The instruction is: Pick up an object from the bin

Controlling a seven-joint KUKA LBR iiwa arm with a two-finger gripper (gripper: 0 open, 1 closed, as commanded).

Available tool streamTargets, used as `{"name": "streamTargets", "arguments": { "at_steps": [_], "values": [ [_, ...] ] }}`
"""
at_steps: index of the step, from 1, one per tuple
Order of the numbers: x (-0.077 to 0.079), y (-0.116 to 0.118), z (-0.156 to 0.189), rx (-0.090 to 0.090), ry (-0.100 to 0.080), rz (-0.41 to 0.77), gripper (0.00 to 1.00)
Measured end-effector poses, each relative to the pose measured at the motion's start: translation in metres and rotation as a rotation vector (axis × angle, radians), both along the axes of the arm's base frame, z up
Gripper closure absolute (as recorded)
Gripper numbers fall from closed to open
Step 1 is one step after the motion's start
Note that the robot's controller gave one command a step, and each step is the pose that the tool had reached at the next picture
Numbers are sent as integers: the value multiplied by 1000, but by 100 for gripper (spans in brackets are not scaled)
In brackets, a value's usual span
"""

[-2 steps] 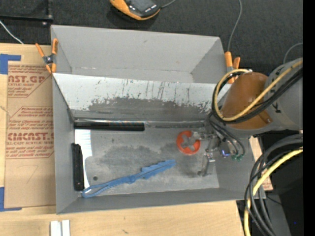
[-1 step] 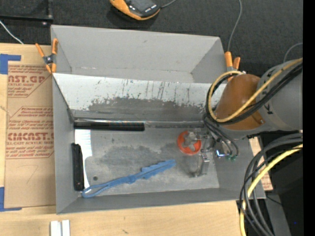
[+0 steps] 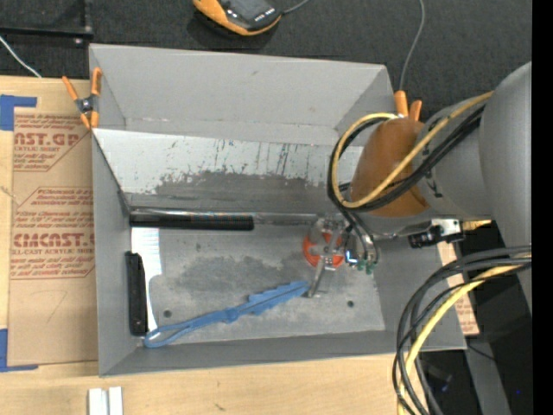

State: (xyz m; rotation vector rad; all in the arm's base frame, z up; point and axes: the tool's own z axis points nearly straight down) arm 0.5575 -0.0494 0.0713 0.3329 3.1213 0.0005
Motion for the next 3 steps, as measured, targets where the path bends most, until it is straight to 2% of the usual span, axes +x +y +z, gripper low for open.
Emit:
{"name": "streamTargets", "arguments": {
  "at_steps": [1,3],
  "values": [
    [24,-26,-1,-1,0,22,100],
    [21,-18,-1,-1,-3,4,100]
  ]
}}
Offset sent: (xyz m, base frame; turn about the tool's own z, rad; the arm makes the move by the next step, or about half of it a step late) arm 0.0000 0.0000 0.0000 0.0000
